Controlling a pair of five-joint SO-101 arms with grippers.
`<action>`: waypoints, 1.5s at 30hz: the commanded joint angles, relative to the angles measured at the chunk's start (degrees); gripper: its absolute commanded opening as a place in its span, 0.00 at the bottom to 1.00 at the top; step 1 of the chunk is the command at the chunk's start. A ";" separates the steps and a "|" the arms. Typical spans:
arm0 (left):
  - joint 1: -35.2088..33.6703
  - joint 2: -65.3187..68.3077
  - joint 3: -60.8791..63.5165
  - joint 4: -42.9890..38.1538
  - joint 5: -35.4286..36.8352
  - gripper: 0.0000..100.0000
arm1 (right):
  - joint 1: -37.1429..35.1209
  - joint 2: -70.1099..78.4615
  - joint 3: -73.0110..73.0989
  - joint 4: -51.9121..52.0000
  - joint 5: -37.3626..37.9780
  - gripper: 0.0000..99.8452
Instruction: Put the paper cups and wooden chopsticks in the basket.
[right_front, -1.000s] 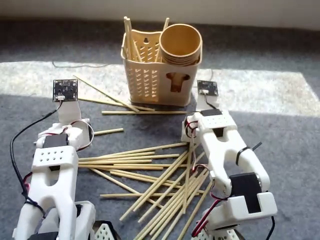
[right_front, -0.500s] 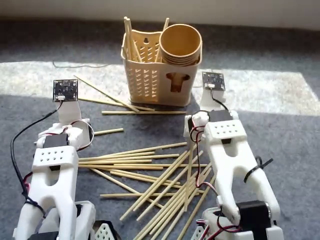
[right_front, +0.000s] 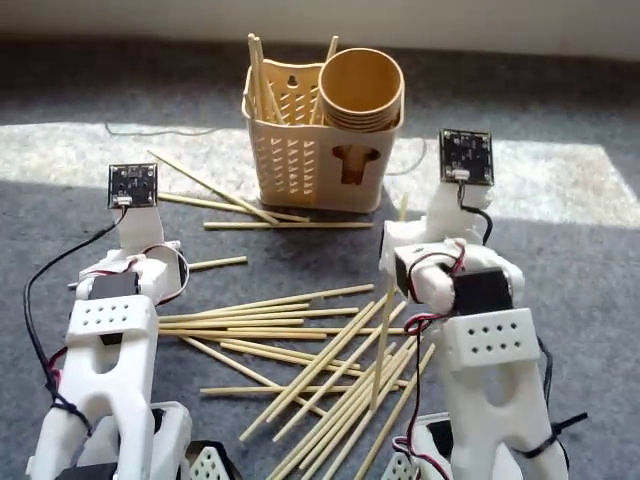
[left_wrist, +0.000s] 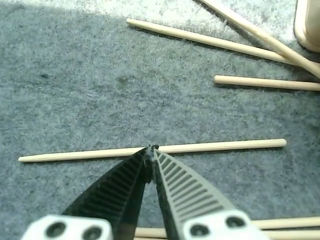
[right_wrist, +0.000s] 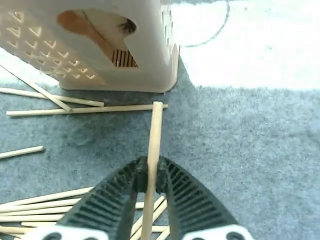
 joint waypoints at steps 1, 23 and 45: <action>-0.75 -1.36 -0.40 -1.05 -0.26 0.02 | 0.40 -5.93 -0.75 -0.04 0.44 0.01; -0.57 -1.36 -0.48 -1.05 -0.26 0.02 | -6.90 -16.66 -1.01 -27.47 0.79 0.01; -0.57 -1.36 -0.48 -1.05 -0.35 0.02 | -9.27 -7.96 -6.20 -69.49 0.97 0.01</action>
